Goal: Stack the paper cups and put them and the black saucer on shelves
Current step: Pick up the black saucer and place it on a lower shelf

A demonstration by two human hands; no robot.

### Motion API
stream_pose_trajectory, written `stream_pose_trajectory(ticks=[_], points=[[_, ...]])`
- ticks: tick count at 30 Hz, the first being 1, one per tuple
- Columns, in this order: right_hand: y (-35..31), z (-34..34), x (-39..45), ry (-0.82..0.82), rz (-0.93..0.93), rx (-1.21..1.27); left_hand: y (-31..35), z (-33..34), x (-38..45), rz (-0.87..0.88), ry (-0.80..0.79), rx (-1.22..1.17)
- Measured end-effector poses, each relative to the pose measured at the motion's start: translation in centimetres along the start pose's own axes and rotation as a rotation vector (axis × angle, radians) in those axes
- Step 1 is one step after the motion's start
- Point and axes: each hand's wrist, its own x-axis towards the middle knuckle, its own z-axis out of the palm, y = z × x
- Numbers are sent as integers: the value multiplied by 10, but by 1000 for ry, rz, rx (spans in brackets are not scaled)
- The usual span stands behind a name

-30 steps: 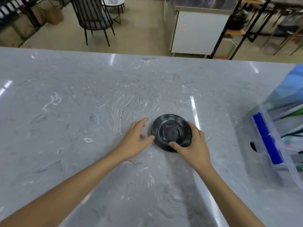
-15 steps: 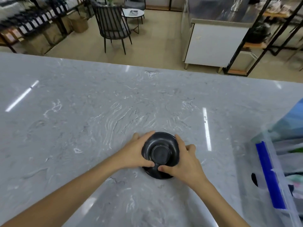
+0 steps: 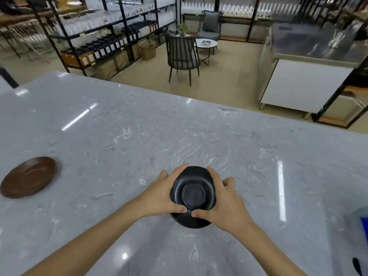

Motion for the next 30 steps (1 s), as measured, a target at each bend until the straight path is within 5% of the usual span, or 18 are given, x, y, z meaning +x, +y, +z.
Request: stream_pose_trajectory(ticks=[30], points=[[-325,252,155,-168,-300,-107,-282,-266,-177,-242,368,5]])
